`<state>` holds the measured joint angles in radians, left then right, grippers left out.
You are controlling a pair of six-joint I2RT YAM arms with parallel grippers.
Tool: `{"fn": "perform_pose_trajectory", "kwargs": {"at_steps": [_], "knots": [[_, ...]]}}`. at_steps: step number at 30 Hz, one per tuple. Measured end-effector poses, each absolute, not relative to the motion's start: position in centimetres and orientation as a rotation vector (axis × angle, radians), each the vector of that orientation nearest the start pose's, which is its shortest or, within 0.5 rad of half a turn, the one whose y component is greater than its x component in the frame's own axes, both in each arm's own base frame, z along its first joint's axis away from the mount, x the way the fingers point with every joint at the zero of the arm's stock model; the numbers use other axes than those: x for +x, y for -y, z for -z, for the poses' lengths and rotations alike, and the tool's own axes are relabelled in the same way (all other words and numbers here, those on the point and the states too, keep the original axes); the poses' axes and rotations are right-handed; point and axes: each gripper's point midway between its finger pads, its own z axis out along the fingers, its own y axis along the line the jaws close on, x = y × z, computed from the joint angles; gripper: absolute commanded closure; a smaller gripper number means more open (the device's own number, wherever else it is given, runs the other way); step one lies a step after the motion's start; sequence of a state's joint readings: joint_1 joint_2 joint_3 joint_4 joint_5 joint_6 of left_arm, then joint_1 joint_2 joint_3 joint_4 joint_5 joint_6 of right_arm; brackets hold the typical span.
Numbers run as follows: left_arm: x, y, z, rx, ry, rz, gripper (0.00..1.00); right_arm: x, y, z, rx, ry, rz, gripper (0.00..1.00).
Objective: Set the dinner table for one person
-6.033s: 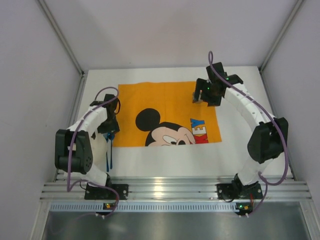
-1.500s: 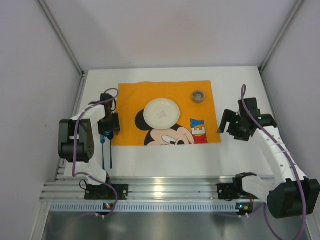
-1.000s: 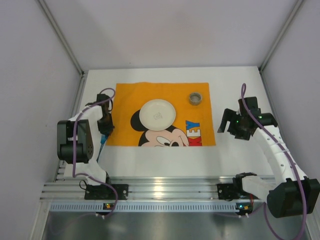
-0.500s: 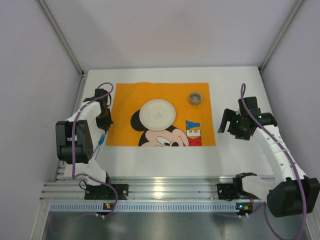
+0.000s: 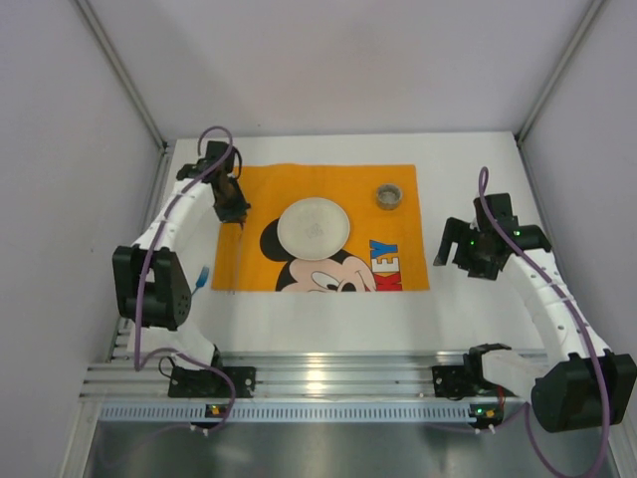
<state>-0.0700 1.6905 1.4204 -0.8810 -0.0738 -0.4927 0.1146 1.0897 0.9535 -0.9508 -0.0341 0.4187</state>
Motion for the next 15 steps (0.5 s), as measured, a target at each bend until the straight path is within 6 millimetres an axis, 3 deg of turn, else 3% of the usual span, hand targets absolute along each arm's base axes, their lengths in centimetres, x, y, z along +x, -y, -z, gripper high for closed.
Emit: {"fn": "perform_pose_trajectory", "kwargs": {"at_steps": [3,9,13,15], "knots": [[38.0,9.9,-14.7,-0.529,-2.599,0.198,1.00,22.7,-4.9,-13.6,0.395,-2.646,-0.217,0.14],[38.0,26.3,-17.5,-0.349,-2.526,0.599,1.00,22.4,-4.9,-13.6,0.395,-2.644,-0.220,0.14],[40.7,34.4,-17.5,-0.277,-2.483,0.735,1.00,21.6,-4.7,-13.7,0.396,-2.632,-0.217,0.13],[42.5,37.4,-17.2,-0.250,-2.463,0.758,1.00,21.0,-4.7,-13.9,0.402,-2.618,-0.224,0.13]]}}
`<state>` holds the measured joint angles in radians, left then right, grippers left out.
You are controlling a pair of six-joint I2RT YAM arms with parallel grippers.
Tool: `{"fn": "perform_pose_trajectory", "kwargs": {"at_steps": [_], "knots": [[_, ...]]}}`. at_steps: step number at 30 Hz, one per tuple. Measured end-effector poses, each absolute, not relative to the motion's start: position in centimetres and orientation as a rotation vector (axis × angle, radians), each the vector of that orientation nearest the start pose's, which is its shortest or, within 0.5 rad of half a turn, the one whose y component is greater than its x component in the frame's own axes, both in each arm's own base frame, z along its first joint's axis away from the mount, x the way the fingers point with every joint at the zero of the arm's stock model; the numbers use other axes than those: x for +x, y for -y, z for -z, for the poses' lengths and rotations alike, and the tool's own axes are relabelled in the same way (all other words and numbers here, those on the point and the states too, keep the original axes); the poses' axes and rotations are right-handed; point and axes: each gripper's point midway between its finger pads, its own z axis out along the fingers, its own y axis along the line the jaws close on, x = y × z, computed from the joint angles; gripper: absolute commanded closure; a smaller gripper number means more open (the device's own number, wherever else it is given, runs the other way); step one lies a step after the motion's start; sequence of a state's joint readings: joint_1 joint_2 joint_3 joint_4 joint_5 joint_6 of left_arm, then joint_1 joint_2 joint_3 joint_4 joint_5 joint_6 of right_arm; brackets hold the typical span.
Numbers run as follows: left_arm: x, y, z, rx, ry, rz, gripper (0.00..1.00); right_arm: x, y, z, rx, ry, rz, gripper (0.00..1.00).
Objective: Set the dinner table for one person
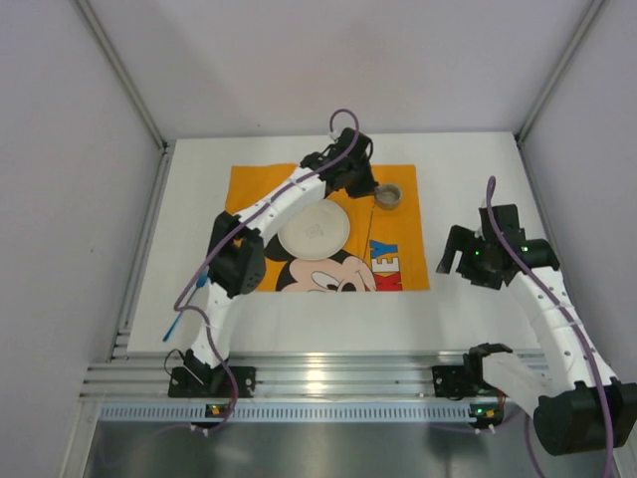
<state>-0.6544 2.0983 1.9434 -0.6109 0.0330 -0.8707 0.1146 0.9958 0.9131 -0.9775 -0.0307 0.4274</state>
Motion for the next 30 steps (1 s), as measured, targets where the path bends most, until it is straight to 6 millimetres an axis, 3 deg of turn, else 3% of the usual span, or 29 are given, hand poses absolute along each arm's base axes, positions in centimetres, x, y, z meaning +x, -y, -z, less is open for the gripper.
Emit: {"fn": "perform_pose_trajectory", "kwargs": {"at_steps": [3,6,10,19,21,22,23,30], "knots": [[45.2,41.4,-15.8,-0.221,-2.435,0.789,1.00,20.2,-4.8,-14.4,0.414,-2.604,-0.242,0.13],[46.3,42.7,-13.3,-0.246,-2.451,0.750,1.00,19.6,-4.8,-14.7,0.423,-2.600,-0.253,0.13],[46.2,41.3,-10.9,-0.333,-2.491,0.636,1.00,18.6,-4.7,-14.9,0.426,-2.608,-0.249,0.12],[46.3,39.3,-9.6,-0.394,-2.489,0.488,1.00,17.5,-4.4,-15.0,0.431,-2.617,-0.235,0.12],[46.5,39.1,-9.3,-0.386,-2.484,0.464,0.91,17.4,-4.4,-14.9,0.431,-2.622,-0.234,0.12],[46.7,39.0,-9.0,-0.382,-2.482,0.449,0.79,17.4,-4.4,-14.9,0.432,-2.626,-0.233,0.12],[46.8,39.0,-8.8,-0.371,-2.482,0.439,0.75,17.4,-4.4,-14.8,0.432,-2.630,-0.231,0.12],[47.1,37.9,-4.1,-0.351,-2.536,0.335,0.57,17.3,-4.4,-14.5,0.435,-2.649,-0.225,0.12]]}}
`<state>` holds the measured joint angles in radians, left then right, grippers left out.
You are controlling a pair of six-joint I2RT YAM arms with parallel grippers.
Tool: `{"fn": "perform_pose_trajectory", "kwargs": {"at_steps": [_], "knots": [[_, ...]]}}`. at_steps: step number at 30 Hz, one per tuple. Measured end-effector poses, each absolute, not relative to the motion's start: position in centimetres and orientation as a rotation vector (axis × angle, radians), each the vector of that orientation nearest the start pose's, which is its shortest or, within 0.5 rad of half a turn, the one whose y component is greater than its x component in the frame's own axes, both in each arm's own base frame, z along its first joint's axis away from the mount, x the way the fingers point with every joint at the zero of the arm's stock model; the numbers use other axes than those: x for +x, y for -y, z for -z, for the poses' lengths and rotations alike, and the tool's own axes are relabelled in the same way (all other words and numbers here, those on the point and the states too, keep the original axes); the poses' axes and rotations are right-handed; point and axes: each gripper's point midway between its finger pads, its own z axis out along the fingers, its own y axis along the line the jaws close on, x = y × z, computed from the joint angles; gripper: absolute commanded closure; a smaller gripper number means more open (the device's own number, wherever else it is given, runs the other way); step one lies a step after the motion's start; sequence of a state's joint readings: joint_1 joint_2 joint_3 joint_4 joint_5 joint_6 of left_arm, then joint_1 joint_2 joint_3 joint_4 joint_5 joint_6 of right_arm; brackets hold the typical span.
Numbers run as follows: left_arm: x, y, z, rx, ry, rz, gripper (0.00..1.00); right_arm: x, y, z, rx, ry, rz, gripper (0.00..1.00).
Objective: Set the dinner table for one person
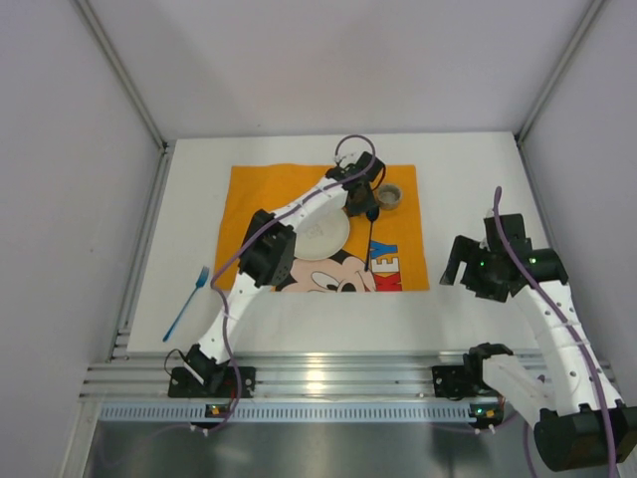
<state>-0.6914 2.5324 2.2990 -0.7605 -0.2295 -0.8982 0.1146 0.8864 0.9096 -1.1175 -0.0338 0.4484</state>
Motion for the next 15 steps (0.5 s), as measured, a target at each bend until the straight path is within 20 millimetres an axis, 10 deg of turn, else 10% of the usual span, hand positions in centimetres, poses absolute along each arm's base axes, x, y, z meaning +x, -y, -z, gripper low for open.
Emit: {"fn": "perform_pose_trajectory", "kwargs": {"at_steps": [8,10,15], "knots": [[47.5,37.6,-4.5,-0.310,-2.528,0.335,0.37,17.4,-4.4,-14.5,0.437,-2.647,-0.223,0.12],[47.3,37.2,-5.8,-0.244,-2.523,0.344,0.20,17.4,-4.4,-14.6,0.438,-2.646,-0.223,0.12],[43.6,33.0,-11.5,-0.035,-2.512,0.404,0.17,17.4,-4.4,-14.5,0.446,-2.647,-0.226,0.12]]}}
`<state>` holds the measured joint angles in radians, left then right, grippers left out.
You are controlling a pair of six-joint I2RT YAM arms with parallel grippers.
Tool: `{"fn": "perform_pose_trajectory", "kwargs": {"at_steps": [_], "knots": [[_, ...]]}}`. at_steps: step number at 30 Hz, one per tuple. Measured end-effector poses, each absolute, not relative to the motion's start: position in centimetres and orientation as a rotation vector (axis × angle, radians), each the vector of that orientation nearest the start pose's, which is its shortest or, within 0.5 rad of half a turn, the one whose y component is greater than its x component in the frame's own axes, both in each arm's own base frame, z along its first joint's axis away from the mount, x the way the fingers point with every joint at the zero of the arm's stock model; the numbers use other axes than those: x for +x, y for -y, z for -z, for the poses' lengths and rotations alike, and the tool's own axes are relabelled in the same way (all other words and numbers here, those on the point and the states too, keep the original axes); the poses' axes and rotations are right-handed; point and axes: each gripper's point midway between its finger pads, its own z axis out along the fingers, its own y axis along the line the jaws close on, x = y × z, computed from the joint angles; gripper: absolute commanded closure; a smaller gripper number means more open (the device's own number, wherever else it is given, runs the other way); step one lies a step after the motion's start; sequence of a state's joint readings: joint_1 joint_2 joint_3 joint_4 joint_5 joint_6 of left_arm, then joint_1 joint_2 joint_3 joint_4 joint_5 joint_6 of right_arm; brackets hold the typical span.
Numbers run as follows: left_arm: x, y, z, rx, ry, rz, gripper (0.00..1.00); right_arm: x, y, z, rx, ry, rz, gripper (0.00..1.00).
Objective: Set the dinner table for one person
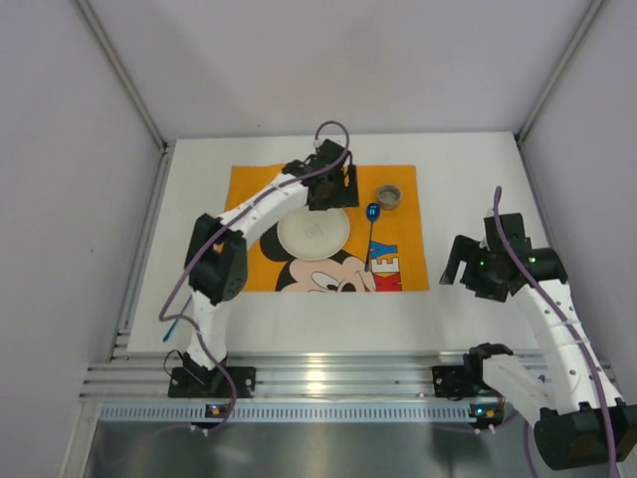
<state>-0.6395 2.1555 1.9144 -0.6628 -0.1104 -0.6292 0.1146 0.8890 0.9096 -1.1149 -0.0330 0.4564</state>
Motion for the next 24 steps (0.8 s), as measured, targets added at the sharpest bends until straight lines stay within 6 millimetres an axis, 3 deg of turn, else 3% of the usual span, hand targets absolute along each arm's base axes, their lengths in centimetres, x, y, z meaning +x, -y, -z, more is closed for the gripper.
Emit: {"fn": "perform_pose_trajectory", "kwargs": {"at_steps": [2,5,6,9,11,13,15,24], "knots": [[41.9,29.0,-13.2,-0.027,-2.508,0.376,0.17,17.5,-4.5,-14.5,0.446,-2.651,-0.229,0.12],[39.7,19.2,-13.1,-0.173,-2.517,0.283,0.18,17.9,-4.6,-14.3,0.445,-2.653,-0.234,0.12],[38.7,14.3,-12.1,-0.289,-2.544,0.214,0.18,18.0,-4.7,-14.3,0.444,-2.652,-0.240,0.12],[36.0,2.4,-8.5,-0.626,-2.583,0.026,0.19,18.3,-4.9,-14.2,0.441,-2.657,-0.252,0.12],[32.9,-3.4,-6.3,-0.805,-2.626,-0.106,0.20,18.5,-5.0,-14.1,0.441,-2.663,-0.255,0.12],[30.4,-5.7,-5.3,-0.858,-2.678,-0.203,0.21,18.7,-5.1,-13.9,0.438,-2.666,-0.259,0.13],[29.3,-6.3,-5.1,-0.832,-2.719,-0.259,0.22,18.9,-5.2,-13.8,0.436,-2.670,-0.265,0.13],[28.8,-6.5,-3.9,-0.790,-2.776,-0.296,0.24,19.2,-5.4,-13.5,0.417,-2.679,-0.276,0.13]]}}
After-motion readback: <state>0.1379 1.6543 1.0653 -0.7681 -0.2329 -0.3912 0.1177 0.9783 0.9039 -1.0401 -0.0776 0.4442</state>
